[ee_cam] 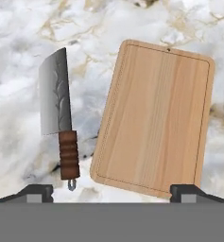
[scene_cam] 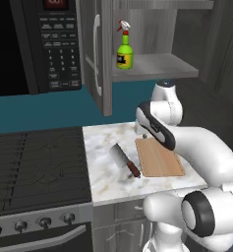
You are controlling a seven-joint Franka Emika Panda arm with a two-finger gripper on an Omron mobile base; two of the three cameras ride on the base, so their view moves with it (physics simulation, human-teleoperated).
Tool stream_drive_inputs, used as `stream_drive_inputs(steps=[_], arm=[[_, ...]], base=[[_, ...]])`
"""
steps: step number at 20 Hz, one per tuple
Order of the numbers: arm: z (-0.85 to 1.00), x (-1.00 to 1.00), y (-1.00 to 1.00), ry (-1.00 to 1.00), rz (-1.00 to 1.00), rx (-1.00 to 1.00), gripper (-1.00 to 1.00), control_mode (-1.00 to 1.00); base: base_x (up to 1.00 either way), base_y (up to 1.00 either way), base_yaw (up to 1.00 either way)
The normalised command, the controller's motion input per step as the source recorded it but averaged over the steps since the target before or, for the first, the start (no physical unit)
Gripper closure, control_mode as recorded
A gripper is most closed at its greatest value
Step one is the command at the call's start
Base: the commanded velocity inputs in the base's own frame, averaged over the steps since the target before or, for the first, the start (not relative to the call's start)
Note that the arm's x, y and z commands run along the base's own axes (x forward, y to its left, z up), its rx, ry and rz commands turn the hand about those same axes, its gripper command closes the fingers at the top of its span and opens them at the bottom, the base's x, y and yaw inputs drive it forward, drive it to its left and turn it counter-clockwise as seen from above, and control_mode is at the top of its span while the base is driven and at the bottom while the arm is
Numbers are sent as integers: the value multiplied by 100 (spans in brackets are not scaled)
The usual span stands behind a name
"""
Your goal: Move the cutting board and knife to the sink. Then move spray from the cabinet to the counter.
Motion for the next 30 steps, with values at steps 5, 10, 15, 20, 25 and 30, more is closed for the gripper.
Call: stream_drive_inputs(steps=[5,10,15,20,25,30], arm=[[-44,61,-3,3,0,0,-100,-100],[-43,63,-16,3,0,0,-100,-100],[-33,61,-14,0,0,0,-100,-100],[-17,56,-6,0,0,0,-100,-100],[-6,52,0,0,0,0,-100,-100],[-14,44,0,0,0,0,-100,-100]], base=[[0,0,0],[0,0,0],[0,0,0],[0,0,0],[0,0,0],[0,0,0]])
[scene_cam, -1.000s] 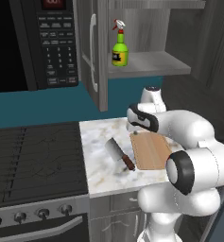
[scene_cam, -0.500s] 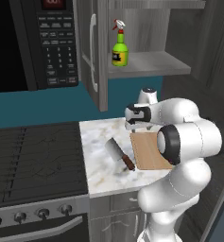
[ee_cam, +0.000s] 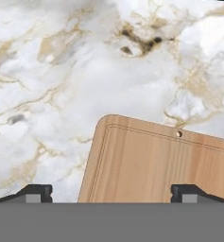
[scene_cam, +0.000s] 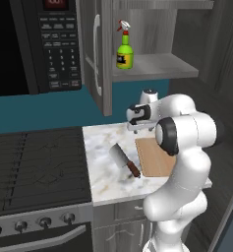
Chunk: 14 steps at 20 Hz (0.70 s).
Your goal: Move the cutting board and knife to the sink. Then move spray from the cabinet to the counter.
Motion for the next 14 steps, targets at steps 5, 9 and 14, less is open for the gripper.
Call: stream_drive_inputs(steps=[5,9,14], arm=[[-16,44,0,0,0,0,-100,-100],[-23,36,0,0,0,0,-100,-100],[-31,36,0,0,0,0,-100,-100]], base=[[0,0,0],[0,0,0],[0,0,0]])
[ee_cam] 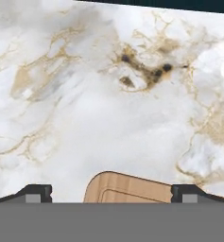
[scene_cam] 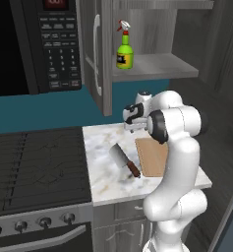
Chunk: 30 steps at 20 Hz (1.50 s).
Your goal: Move the cutting board and knife to the sink. Then move spray from the cabinet to the counter.
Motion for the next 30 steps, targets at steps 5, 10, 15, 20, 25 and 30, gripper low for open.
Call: stream_drive_inputs(steps=[5,10,15,20,25,30], arm=[[-36,24,0,0,0,0,-100,-100],[-39,0,-6,0,0,0,-100,-100],[-23,-21,-13,0,0,0,-100,-100],[-19,-33,-22,-1,0,0,-100,-100],[-21,-42,-35,-2,0,0,-100,-100],[-21,-41,-42,-2,0,0,-100,-100]], base=[[0,0,0],[0,0,0],[0,0,0],[0,0,0],[0,0,0],[0,0,0]])
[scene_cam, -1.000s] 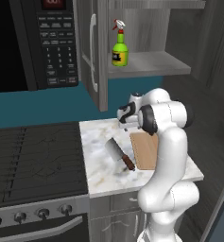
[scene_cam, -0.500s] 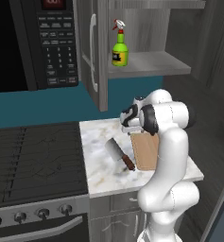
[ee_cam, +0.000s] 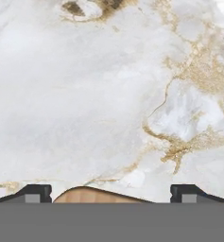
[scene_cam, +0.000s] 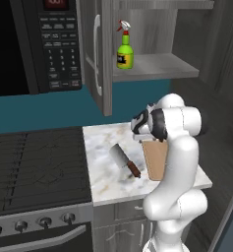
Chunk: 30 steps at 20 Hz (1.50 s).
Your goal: Move the cutting board and knife to the sink. Then move spray from the cabinet to the counter.
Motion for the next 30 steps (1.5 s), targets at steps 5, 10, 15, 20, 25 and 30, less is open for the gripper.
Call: stream_drive_inputs(steps=[5,10,15,20,25,30], arm=[[-14,-52,-31,-3,0,0,-100,-100],[-1,-68,-13,-2,-1,0,-100,-100],[0,-52,0,0,-14,0,-100,-100],[0,-16,0,0,-13,0,-100,-100],[40,16,3,-17,-1,-8,-100,-100],[78,3,4,-27,-1,-9,-100,-100]], base=[[0,0,0],[0,0,0],[0,0,0],[0,0,0],[0,0,0],[0,0,0]])
